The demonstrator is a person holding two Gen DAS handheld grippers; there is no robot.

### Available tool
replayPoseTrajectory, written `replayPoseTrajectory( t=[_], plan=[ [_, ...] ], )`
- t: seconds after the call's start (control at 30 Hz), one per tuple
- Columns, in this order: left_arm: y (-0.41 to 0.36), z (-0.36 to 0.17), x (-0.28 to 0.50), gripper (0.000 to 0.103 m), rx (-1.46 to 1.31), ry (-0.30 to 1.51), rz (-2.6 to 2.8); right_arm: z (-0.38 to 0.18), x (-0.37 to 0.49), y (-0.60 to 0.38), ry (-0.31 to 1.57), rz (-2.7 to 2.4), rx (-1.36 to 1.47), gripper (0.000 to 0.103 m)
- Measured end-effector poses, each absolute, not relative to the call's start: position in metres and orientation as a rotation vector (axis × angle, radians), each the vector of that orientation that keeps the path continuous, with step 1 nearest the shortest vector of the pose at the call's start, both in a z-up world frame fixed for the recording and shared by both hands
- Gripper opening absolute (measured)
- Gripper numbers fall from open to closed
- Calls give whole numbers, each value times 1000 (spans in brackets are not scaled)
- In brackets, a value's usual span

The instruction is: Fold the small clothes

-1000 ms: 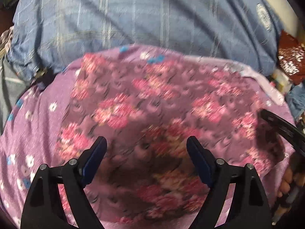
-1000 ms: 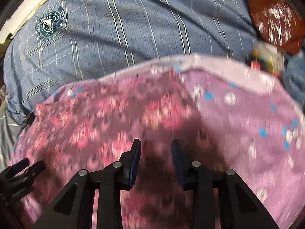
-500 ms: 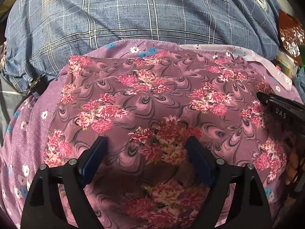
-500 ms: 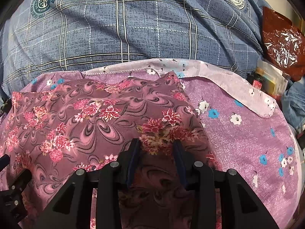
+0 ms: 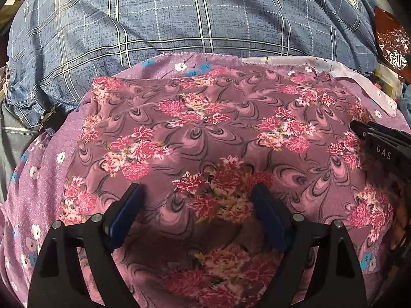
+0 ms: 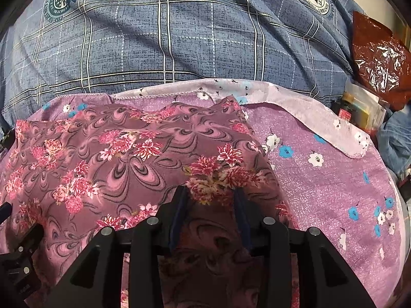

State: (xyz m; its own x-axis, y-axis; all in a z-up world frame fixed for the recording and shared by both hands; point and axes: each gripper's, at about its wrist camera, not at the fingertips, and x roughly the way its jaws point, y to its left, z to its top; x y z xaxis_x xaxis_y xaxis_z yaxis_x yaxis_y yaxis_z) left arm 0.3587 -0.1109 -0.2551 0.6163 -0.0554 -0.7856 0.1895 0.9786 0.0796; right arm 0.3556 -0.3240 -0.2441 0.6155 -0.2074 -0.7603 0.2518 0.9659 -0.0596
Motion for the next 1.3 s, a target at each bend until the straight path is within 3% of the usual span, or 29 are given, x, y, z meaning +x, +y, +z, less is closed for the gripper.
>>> replayPoseTrajectory(
  t=[0.3,0.43,0.53,0.73,0.87,1.0,1.3],
  plan=[
    [-82,-232,356,88,31,848,-99,-222,337,-342,796,-199,162,37],
    [-74,-261,369,88,66,990,-31,-236,337,-349,888,-177,157,34],
    [-74,-256,363,88,65,966,-45,-242,340,-353,920,-163,170,35],
    [-73,-246,357,88,53,918,-87,-215,356,-359,804,-68,330,36],
    [-64,-257,367,88,52,977,-63,-250,385,-361,913,-72,380,37],
    [-49,-244,365,88,-7,941,-60,-229,372,-371,862,-17,442,38],
    [-27,-227,358,88,-73,927,-63,-208,289,-432,810,60,776,50]
  ],
)
